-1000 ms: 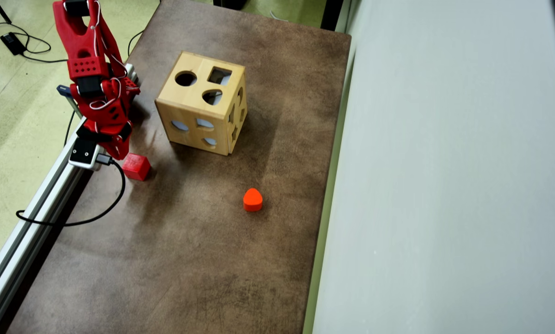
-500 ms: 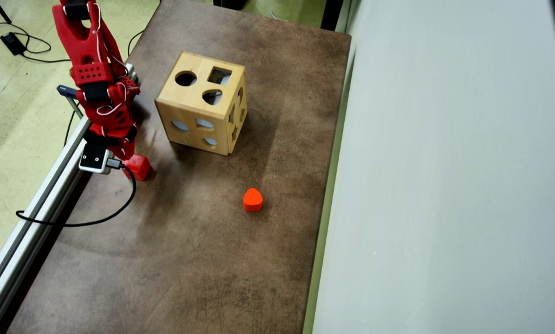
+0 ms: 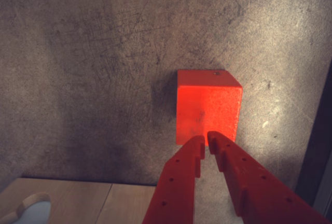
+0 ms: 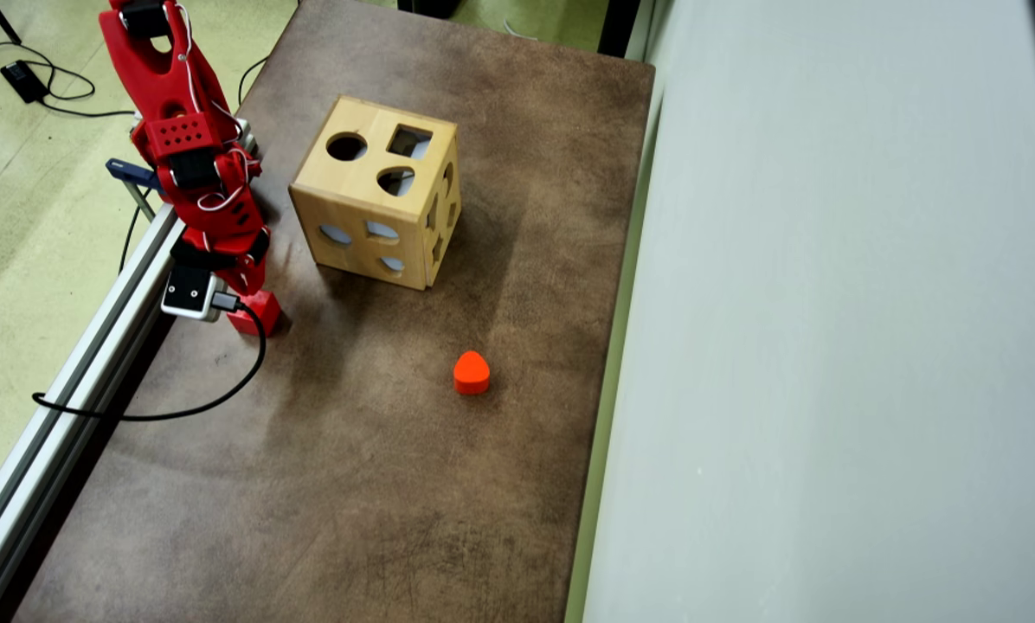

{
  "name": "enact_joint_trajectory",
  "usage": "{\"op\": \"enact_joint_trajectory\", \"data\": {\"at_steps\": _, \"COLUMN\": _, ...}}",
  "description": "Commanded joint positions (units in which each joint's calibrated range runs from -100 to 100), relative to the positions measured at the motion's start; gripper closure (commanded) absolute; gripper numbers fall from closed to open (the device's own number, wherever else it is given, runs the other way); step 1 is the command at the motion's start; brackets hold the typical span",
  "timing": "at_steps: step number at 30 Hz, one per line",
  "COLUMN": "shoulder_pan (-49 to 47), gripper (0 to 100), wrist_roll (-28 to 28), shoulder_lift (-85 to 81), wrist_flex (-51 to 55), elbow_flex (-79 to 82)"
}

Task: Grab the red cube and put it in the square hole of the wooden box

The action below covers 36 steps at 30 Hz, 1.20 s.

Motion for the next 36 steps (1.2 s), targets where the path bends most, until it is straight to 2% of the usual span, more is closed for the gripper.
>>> {"op": "enact_joint_trajectory", "data": {"at_steps": 1, "shoulder_pan": -0.4, "gripper": 98, "wrist_roll": -0.2, "shoulder_lift": -1.0, "wrist_flex": 0.0, "elbow_flex": -2.6}}
{"op": "enact_joint_trajectory", "data": {"at_steps": 16, "shoulder_pan": 0.6, "gripper": 96, "wrist_roll": -0.2, "shoulder_lift": -1.1, "wrist_flex": 0.3, "elbow_flex": -4.7}}
{"op": "enact_joint_trajectory", "data": {"at_steps": 19, "shoulder_pan": 1.0, "gripper": 90, "wrist_roll": -0.1, "shoulder_lift": -0.8, "wrist_flex": 0.4, "elbow_flex": -6.4}}
{"op": "enact_joint_trajectory", "data": {"at_steps": 25, "shoulder_pan": 5.6, "gripper": 70, "wrist_roll": 0.3, "shoulder_lift": -0.3, "wrist_flex": 0.5, "elbow_flex": -5.8}}
{"op": "enact_joint_trajectory", "data": {"at_steps": 28, "shoulder_pan": 6.0, "gripper": 63, "wrist_roll": 0.3, "shoulder_lift": -0.3, "wrist_flex": 4.3, "elbow_flex": -6.4}}
{"op": "enact_joint_trajectory", "data": {"at_steps": 30, "shoulder_pan": 5.9, "gripper": 61, "wrist_roll": 0.3, "shoulder_lift": -0.3, "wrist_flex": 7.5, "elbow_flex": -6.5}}
{"op": "enact_joint_trajectory", "data": {"at_steps": 36, "shoulder_pan": 5.2, "gripper": 60, "wrist_roll": 0.3, "shoulder_lift": 6.4, "wrist_flex": 8.1, "elbow_flex": -6.5}}
